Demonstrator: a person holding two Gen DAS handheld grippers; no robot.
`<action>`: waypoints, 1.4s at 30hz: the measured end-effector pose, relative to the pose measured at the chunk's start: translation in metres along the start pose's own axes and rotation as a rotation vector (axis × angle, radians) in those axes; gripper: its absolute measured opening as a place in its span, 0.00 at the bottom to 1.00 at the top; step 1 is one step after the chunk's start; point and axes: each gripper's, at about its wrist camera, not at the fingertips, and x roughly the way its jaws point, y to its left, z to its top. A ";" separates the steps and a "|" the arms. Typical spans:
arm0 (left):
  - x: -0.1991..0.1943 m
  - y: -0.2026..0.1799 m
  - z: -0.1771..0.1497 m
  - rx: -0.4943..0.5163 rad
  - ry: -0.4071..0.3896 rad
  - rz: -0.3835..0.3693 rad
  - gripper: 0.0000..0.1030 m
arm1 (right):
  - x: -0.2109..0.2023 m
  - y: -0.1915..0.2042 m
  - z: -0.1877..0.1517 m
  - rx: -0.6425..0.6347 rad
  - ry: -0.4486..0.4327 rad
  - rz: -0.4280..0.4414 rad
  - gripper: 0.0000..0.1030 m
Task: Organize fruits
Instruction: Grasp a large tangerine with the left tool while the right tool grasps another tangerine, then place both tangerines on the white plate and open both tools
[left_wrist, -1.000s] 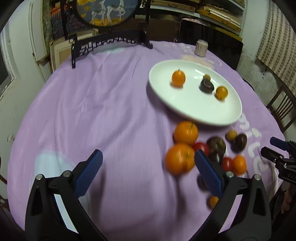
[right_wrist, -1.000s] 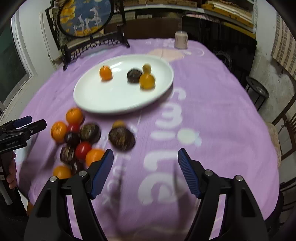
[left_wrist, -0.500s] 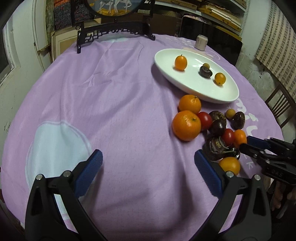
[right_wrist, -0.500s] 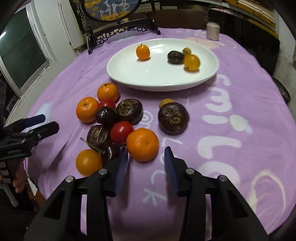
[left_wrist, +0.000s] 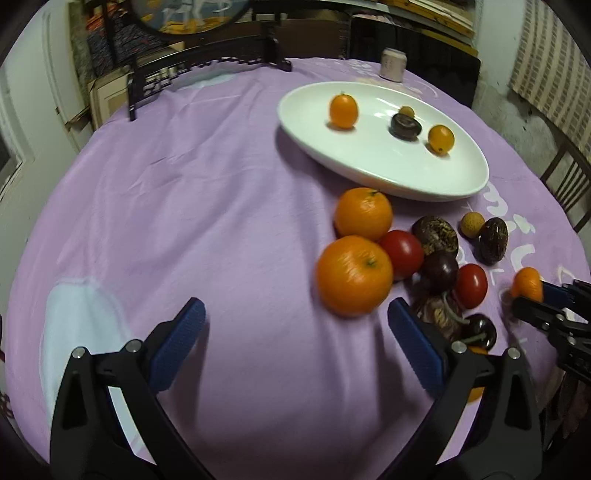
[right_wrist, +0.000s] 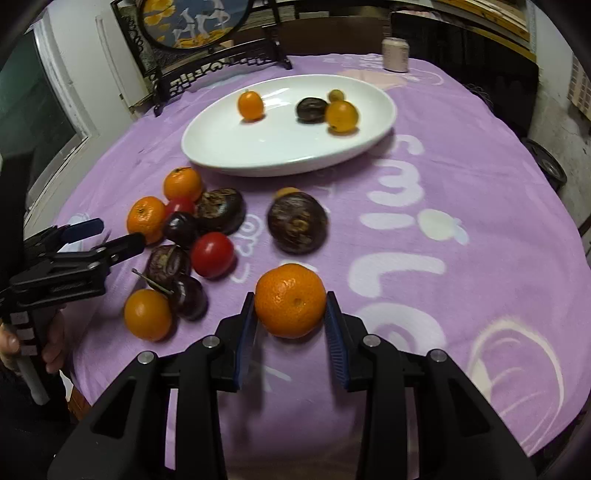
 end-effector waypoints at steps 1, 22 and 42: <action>0.004 -0.003 0.003 0.005 0.002 -0.002 0.96 | -0.001 -0.001 -0.001 0.004 -0.001 0.001 0.36; -0.034 -0.007 -0.003 -0.021 -0.036 -0.163 0.44 | -0.020 0.012 0.000 -0.018 -0.046 0.039 0.36; 0.030 -0.011 0.155 -0.024 -0.004 -0.080 0.44 | 0.036 0.008 0.149 -0.066 -0.061 0.052 0.35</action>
